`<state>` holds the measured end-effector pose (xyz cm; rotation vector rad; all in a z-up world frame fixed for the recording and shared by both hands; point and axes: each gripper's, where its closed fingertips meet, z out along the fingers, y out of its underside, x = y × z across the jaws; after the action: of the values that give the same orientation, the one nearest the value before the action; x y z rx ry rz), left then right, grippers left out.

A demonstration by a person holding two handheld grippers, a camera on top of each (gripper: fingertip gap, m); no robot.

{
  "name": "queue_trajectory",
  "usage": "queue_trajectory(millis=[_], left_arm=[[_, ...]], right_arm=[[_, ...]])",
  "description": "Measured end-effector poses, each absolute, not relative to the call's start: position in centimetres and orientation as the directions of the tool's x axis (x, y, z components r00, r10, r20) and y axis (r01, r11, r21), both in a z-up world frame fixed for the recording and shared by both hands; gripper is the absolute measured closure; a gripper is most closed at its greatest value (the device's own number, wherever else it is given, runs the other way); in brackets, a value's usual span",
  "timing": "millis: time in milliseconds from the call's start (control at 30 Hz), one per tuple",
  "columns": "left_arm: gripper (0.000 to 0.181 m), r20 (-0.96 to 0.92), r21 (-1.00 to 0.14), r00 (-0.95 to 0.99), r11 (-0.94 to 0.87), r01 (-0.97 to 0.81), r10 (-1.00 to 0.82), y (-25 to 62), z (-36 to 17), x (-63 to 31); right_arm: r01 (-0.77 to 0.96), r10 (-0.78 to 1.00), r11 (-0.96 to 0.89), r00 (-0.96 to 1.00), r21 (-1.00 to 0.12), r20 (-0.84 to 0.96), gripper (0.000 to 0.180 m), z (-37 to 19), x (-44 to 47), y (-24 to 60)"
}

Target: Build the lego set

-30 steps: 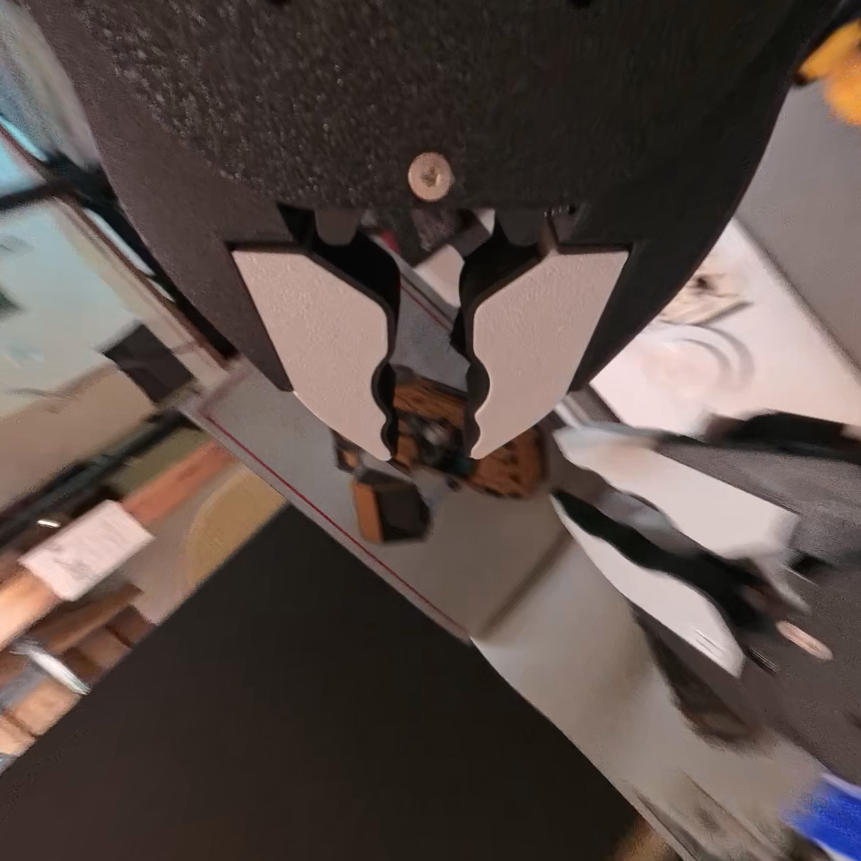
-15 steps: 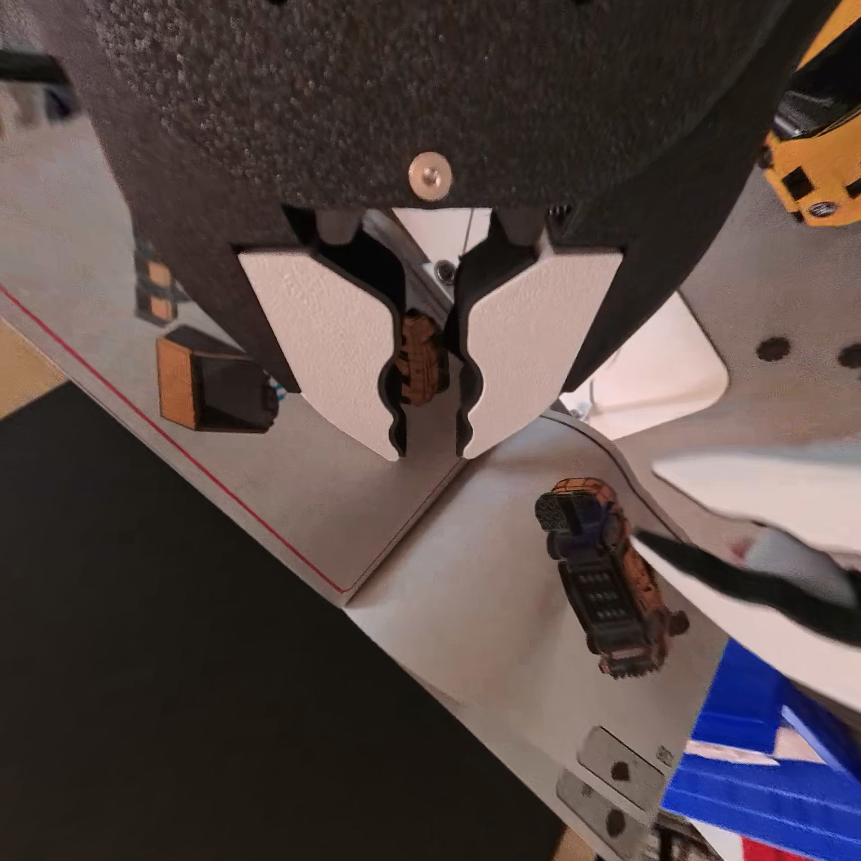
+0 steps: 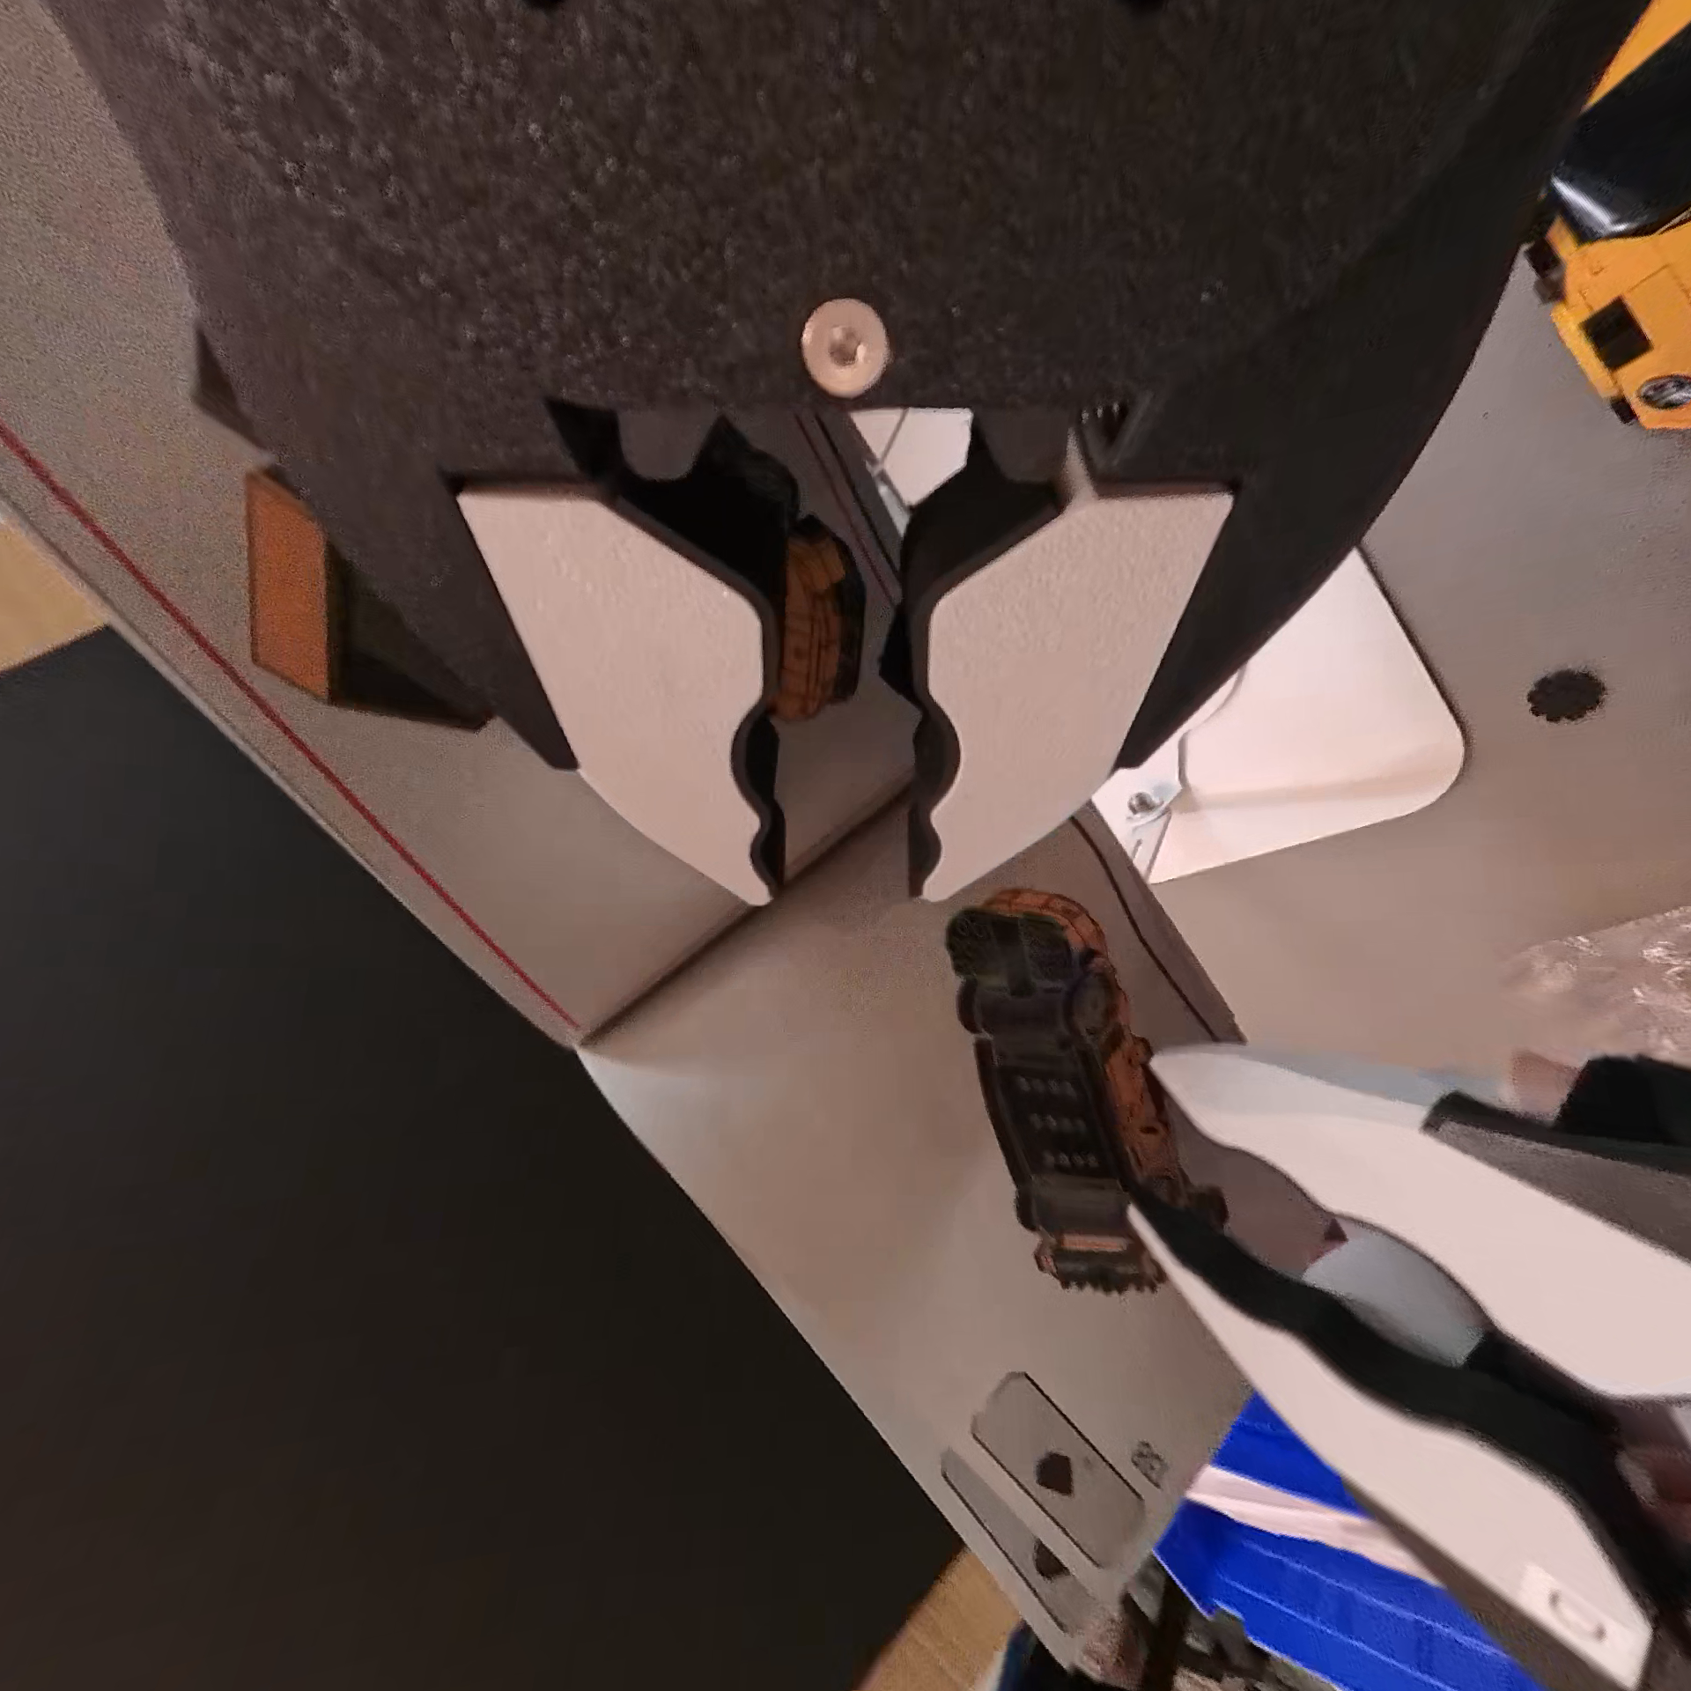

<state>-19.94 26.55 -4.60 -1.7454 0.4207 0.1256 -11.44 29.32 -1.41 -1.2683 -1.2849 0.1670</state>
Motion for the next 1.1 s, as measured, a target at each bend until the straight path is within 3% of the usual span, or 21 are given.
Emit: queue_trajectory(millis=[167,367,467,600,700,967,1100], left_arm=[[0.145,-0.202,-0.975,0.976,-0.073,-0.208,-0.079,24.2,-0.4,-24.4],[0.118,0.172,-0.965,0.954,-0.234,0.114,-0.246,23.3,-3.5,-25.6],[0.124,0.211,-0.953,0.928,-0.276,0.124,-0.308,23.5,-4.6,-24.1],[0.161,0.119,-0.963,0.966,-0.262,0.056,-0.231,23.4,-4.6,-24.6],[0.181,0.097,-0.975,0.956,-0.217,0.036,-0.276,22.3,-2.8,-23.5],[0.18,0.191,-0.975,0.802,-0.205,0.088,-0.566,22.1,-1.1,-16.7],[0.177,0.112,-0.992,0.735,-0.124,0.037,-0.669,22.0,0.0,-14.2]], right_arm=[[0.554,0.675,0.416,0.343,-0.721,0.653,0.14,-1.6,-12.5,28.8],[0.536,0.688,0.39,0.371,-0.749,0.624,0.13,-2.0,-13.5,28.6],[0.519,0.692,0.385,0.385,-0.763,0.611,0.131,-1.7,-13.3,28.6],[0.507,0.702,0.373,0.393,-0.777,0.594,0.131,-1.6,-12.5,28.7],[0.495,0.705,0.373,0.399,-0.785,0.586,0.131,-1.4,-11.9,28.9],[0.376,0.805,0.306,0.388,-0.875,0.448,0.128,-1.5,-10.4,28.4],[0.371,0.818,0.26,0.407,-0.892,0.407,0.133,-1.8,-9.7,29.4]])
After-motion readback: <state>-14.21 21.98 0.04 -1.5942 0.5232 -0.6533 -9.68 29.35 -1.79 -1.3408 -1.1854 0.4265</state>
